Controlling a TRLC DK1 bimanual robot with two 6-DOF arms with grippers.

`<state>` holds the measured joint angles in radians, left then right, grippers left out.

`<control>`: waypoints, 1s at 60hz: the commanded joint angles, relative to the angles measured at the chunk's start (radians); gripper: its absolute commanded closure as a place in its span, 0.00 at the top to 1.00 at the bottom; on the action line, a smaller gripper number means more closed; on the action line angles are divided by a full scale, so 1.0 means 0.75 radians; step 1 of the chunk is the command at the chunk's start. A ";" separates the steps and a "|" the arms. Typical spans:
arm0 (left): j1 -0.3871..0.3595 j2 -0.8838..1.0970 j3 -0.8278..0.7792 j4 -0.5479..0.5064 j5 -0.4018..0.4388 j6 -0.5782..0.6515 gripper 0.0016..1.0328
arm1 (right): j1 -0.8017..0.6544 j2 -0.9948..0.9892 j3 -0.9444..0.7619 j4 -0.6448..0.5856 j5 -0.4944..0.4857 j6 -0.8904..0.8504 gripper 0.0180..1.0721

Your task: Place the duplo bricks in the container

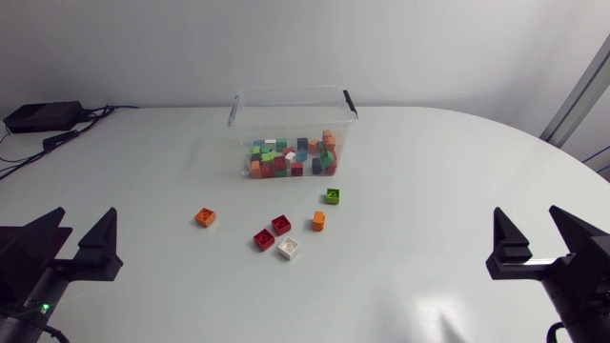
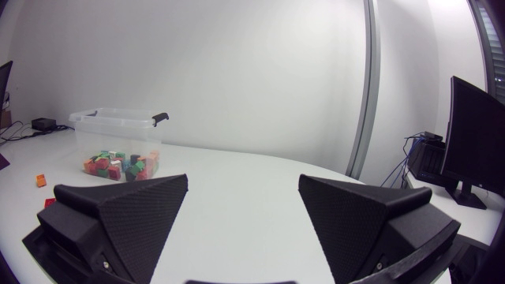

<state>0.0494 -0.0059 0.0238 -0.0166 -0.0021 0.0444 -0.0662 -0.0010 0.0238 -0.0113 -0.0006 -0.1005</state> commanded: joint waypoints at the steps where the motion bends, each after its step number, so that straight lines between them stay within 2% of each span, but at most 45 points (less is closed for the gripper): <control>1: -0.007 -0.011 -0.030 0.008 -0.003 -0.029 0.96 | 0.006 -0.003 -0.032 0.005 -0.005 0.024 0.96; 20: -0.005 -0.013 -0.015 0.012 -0.003 -0.033 0.96 | -0.010 -0.009 -0.032 0.013 -0.005 -0.007 0.96; 33: -0.013 0.041 0.113 -0.062 -0.001 -0.029 0.94 | 0.015 0.001 0.036 0.007 -0.007 -0.013 0.96; 40: -0.037 0.206 0.216 -0.064 -0.001 -0.031 0.94 | 0.062 0.095 0.107 0.019 -0.005 -0.013 0.96; 50: -0.035 0.484 0.373 -0.058 -0.001 -0.027 0.94 | 0.084 0.367 0.257 0.060 -0.005 -0.009 0.96; 54: -0.043 0.664 0.480 -0.092 -0.003 0.035 0.91 | 0.103 0.488 0.324 0.064 -0.005 -0.009 0.96; 60: -0.066 0.900 0.621 -0.164 -0.001 0.023 0.88 | 0.133 0.654 0.412 0.066 -0.005 -0.009 0.96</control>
<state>0.0154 0.5545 0.4053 -0.1085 -0.0021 0.0563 0.0147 0.4034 0.2794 0.0277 -0.0006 -0.1051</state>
